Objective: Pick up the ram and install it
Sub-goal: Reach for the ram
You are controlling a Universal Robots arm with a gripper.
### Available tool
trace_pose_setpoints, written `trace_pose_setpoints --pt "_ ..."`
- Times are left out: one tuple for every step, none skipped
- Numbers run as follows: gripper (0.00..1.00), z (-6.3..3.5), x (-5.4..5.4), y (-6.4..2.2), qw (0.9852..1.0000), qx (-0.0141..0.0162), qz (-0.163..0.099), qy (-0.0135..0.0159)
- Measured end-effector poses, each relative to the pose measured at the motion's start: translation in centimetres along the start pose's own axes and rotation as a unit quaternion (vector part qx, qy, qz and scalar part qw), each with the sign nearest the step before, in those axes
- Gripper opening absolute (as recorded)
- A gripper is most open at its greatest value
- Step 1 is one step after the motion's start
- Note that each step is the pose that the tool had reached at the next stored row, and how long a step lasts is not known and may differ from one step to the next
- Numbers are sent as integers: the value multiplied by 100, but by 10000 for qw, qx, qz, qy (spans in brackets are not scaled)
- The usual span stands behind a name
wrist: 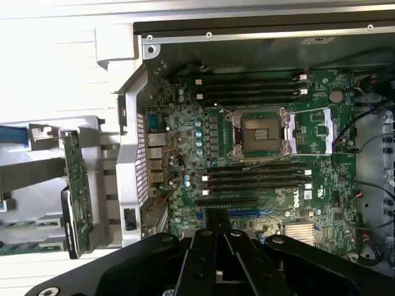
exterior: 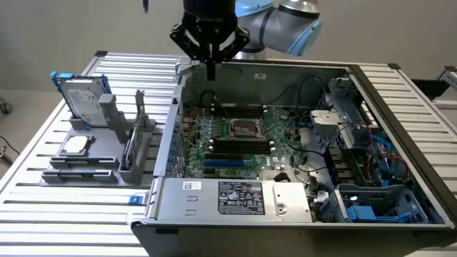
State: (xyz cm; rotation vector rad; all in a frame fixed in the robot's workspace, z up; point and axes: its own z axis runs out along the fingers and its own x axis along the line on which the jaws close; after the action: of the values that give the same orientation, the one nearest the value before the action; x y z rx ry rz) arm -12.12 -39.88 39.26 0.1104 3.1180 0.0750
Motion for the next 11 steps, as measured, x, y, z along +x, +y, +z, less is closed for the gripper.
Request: trace_pose_setpoints --pt "11 0 0 0 10000 0 0 0" --pt "11 0 0 0 10000 0 0 0" --pt "11 0 0 0 10000 0 0 0" --pt "11 0 0 0 10000 0 0 0" --pt "11 0 0 0 10000 0 0 0" --pt "11 0 0 0 10000 0 0 0" --pt "11 0 0 0 10000 0 0 0" --pt "11 0 0 0 10000 0 0 0" --pt "11 0 0 0 10000 0 0 0" --pt "11 0 6 0 10000 0 0 0" --pt "11 -3 35 -3 10000 2 0 1"
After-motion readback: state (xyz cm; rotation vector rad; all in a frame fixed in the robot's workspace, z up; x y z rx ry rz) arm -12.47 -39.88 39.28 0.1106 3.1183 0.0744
